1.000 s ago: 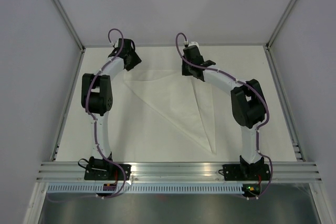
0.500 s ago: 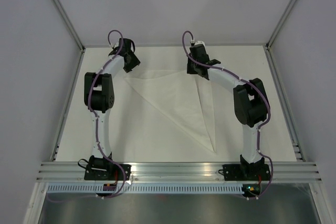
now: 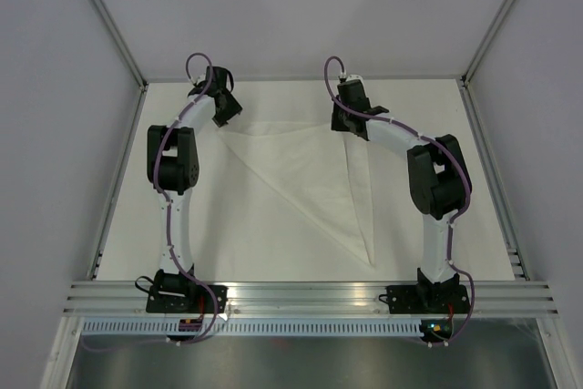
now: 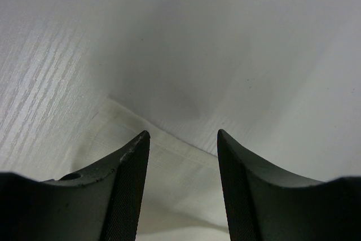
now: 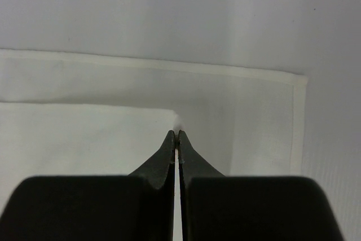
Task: Fold the napkin, place the utensils inside, and roll it up
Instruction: Fold the napkin at the center of the board.
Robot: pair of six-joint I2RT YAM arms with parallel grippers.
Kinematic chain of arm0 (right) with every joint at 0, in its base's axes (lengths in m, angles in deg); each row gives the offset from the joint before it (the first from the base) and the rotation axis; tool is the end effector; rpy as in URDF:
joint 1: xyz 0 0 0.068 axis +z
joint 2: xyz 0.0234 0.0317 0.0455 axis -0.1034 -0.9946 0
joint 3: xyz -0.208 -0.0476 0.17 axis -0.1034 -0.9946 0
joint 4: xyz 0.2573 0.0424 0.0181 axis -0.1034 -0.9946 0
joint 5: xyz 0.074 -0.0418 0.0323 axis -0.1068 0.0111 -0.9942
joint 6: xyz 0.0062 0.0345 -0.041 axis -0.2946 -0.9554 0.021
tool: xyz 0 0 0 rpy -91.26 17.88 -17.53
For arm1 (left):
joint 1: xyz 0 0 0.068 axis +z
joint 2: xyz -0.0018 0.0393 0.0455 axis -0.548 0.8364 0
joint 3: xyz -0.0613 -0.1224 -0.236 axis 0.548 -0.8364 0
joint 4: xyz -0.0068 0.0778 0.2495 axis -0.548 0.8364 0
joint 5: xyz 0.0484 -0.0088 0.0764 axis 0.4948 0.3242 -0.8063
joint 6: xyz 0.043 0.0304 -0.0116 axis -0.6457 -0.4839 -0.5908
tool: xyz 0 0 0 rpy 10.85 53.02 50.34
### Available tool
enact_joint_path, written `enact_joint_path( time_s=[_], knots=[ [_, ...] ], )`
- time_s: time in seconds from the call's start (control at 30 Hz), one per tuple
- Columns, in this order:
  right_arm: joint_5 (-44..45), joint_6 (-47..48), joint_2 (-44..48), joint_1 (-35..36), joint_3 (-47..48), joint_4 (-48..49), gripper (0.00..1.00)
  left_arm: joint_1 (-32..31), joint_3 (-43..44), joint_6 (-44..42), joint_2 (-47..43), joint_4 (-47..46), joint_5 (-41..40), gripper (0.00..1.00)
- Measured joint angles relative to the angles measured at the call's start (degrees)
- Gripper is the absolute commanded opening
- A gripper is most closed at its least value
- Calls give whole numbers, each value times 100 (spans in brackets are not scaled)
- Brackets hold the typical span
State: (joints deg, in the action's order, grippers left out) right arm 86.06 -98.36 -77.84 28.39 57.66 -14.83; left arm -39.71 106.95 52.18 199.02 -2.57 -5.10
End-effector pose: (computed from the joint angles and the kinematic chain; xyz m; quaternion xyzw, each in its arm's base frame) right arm 0.4346 0.1746 0.2050 0.0085 0.9091 0.0958 0.4053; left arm 0.5195 -0.0539 0.1646 -0.3096 0.8949 -0.0686 0.3141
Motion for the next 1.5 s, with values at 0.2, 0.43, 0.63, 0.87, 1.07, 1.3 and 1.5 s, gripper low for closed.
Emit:
enact_joint_path(
  time_s=[0.2, 0.43, 0.63, 0.87, 1.07, 1.3, 1.5],
  knots=[
    [-31, -11, 0, -68, -107, 70, 0, 44, 55, 85, 44, 59, -4, 57],
    [-87, -55, 0, -83, -186, 131, 1, 66, 96, 155, 59, 133, -11, 56],
    [-96, -107, 0, -87, -254, 195, 0, 79, 96, 201, 59, 179, -70, 55],
    [-122, -214, 0, -87, -654, 271, 0, 111, 59, 236, 48, 173, -87, 55],
    [-155, -289, 0, -81, -931, 372, 0, 166, -83, 256, -39, 129, -87, 55],
    [-164, -297, 0, -48, -925, 389, 0, 238, -122, 247, -79, 127, 9, 59],
    [-142, -267, 0, -48, -501, 260, 0, 278, -247, 190, -142, -114, 385, 67]
  ],
)
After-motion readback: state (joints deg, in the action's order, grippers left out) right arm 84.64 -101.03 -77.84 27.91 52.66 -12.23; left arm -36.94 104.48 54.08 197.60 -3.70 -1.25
